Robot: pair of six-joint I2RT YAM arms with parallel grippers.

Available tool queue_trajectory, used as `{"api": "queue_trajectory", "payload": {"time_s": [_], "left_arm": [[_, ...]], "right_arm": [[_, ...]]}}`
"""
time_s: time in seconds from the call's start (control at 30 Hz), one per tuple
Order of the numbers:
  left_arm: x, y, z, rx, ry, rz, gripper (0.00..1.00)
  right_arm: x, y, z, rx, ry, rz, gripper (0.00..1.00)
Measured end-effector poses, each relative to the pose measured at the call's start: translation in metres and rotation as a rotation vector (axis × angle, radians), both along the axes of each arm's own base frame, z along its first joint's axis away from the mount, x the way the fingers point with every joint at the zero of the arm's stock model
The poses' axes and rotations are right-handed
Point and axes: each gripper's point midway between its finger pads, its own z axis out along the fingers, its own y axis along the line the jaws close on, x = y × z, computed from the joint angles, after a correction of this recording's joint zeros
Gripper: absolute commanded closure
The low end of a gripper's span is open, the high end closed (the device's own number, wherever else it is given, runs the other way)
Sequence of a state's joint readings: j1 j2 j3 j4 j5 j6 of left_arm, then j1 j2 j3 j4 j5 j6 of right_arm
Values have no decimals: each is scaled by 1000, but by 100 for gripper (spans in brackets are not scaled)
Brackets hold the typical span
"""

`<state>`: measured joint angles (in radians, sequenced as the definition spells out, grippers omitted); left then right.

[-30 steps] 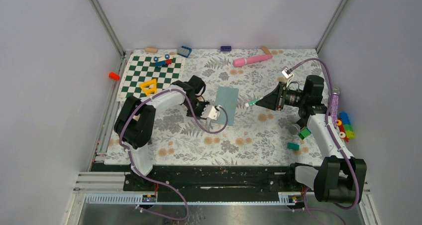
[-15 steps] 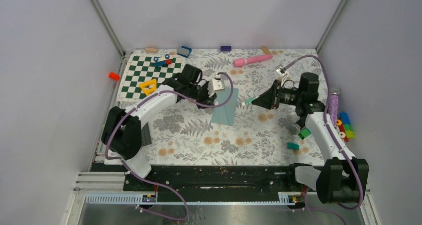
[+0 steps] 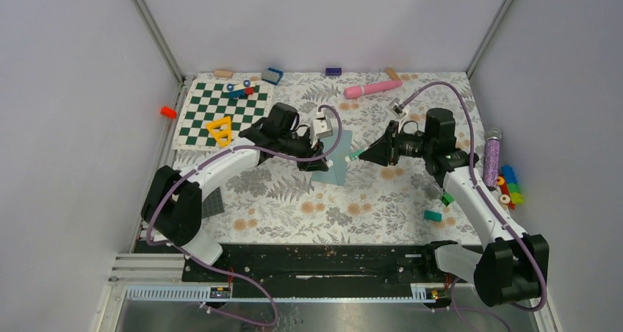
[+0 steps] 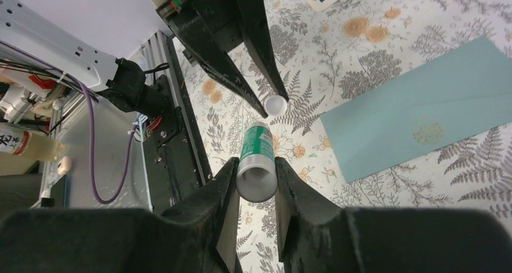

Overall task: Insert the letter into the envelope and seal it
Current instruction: Close the solid glue cap on the solid glue.

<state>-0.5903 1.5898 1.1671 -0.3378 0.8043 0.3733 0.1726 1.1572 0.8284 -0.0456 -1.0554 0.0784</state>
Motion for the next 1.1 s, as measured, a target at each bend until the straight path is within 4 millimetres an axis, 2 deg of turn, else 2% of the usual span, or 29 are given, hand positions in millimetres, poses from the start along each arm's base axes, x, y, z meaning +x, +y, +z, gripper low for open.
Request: {"api": "queue_trajectory", "payload": {"time_s": [0.17, 0.33, 0.57, 1.1], "left_arm": [[-17, -1, 3, -55, 42, -11, 74], [-25, -9, 18, -113, 35, -35, 74], [-30, -15, 25, -141, 39, -55, 74], [-36, -20, 25, -141, 43, -72, 74]], "right_arm": [[0, 2, 11, 33, -50, -5, 82], [0, 4, 7, 54, -34, -7, 82], [-6, 11, 8, 69, -30, 25, 82], [-11, 17, -1, 72, 2, 67, 83]]}}
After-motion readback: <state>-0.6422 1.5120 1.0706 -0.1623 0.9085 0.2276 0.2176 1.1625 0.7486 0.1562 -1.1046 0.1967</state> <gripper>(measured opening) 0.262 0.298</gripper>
